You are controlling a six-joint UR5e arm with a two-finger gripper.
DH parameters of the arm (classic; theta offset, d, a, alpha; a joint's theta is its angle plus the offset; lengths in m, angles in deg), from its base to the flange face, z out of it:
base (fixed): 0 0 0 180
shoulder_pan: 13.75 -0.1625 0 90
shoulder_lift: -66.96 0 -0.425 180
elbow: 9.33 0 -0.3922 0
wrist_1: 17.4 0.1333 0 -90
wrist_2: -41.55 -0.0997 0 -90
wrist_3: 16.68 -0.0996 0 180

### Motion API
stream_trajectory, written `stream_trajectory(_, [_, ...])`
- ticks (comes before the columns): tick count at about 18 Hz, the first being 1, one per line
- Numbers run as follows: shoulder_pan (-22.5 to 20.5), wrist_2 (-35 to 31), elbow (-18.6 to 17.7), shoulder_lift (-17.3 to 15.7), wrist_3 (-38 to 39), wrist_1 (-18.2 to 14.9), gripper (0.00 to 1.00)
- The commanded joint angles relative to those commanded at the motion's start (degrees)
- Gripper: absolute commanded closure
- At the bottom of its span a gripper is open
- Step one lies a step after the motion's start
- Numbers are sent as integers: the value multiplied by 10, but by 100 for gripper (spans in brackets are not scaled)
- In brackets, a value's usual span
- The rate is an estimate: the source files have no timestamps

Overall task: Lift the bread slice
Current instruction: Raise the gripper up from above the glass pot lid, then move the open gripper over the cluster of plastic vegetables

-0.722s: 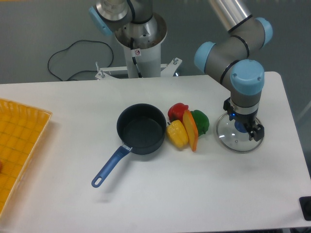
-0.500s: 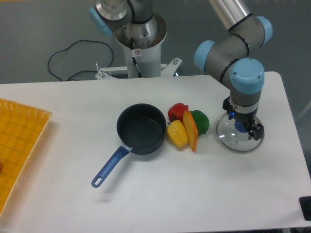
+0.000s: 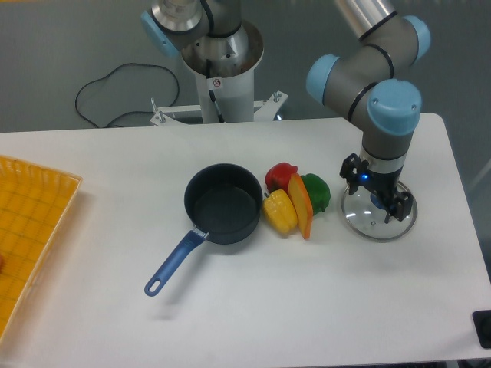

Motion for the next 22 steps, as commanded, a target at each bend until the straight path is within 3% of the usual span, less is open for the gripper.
stream_trajectory(4, [2, 4, 0, -30, 113, -76, 0])
stream_trajectory(6, [5, 3, -9, -40, 149, -95, 0])
stream_trajectory(11, [11, 22, -39, -56, 294, -92, 0])
stream_trajectory(16, [42, 26, -49, -62, 350, -87, 0])
stream_trajectory(22, [63, 26, -50, -56, 361, -91, 4])
